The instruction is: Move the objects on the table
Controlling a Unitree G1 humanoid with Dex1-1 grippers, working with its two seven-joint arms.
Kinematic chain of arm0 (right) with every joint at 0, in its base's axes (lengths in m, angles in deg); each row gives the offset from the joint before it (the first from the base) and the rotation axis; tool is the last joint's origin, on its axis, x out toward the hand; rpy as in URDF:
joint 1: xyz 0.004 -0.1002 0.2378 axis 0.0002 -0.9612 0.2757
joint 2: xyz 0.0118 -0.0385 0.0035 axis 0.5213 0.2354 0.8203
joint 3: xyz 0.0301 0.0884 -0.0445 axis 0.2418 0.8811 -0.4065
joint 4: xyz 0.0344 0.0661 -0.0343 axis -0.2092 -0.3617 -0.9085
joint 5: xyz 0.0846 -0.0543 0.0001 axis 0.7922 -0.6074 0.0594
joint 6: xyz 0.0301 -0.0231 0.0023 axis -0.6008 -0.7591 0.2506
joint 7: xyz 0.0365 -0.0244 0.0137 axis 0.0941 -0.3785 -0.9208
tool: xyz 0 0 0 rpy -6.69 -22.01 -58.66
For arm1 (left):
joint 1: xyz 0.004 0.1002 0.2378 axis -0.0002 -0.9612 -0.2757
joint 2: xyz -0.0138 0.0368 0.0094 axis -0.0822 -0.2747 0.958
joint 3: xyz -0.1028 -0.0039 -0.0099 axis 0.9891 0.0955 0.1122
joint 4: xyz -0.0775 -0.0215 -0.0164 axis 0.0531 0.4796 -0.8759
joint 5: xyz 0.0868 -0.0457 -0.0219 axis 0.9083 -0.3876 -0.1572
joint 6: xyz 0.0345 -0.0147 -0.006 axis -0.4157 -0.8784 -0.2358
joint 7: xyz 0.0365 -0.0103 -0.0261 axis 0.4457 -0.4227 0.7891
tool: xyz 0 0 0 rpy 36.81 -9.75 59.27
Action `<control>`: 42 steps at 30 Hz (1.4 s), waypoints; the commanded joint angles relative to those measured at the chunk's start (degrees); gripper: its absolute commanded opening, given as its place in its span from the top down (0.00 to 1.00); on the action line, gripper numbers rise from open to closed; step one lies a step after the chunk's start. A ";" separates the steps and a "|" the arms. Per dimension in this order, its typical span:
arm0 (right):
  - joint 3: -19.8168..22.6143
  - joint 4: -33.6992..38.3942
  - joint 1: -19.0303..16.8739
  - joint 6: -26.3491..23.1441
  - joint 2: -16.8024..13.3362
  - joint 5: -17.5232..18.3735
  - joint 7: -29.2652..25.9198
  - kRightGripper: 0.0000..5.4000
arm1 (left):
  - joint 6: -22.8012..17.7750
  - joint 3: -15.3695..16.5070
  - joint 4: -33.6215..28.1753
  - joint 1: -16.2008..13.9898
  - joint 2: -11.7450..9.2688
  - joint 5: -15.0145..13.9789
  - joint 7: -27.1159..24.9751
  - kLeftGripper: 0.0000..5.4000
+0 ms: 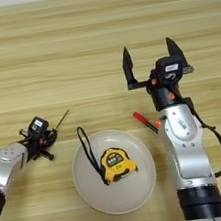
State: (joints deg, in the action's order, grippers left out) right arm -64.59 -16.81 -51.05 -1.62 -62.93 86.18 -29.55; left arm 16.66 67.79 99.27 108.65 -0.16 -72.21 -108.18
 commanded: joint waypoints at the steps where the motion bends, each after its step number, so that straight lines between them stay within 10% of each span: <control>1: -0.10 0.51 -0.18 -0.94 0.25 0.30 0.03 0.00 | -1.15 0.19 -0.42 -1.39 -0.07 0.16 0.56 0.85; 14: -0.02 -0.39 -1.43 -0.81 0.14 0.49 -0.29 0.00 | 1.07 0.96 -8.88 -4.81 -0.61 0.28 3.53 0.85; 30: 0.60 -6.78 -2.37 0.99 0.28 0.04 -0.26 0.00 | -0.63 6.30 -35.86 -7.43 -0.88 -4.02 6.31 0.85; 42: 0.11 -9.65 -2.76 2.32 0.24 -0.72 -0.19 0.00 | 4.38 5.47 -50.37 -9.50 -5.76 -8.33 -2.48 0.85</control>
State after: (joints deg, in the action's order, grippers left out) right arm -64.19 -26.21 -53.53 -0.06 -62.93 85.87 -29.57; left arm 20.20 73.95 50.60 99.73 -4.68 -79.37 -108.76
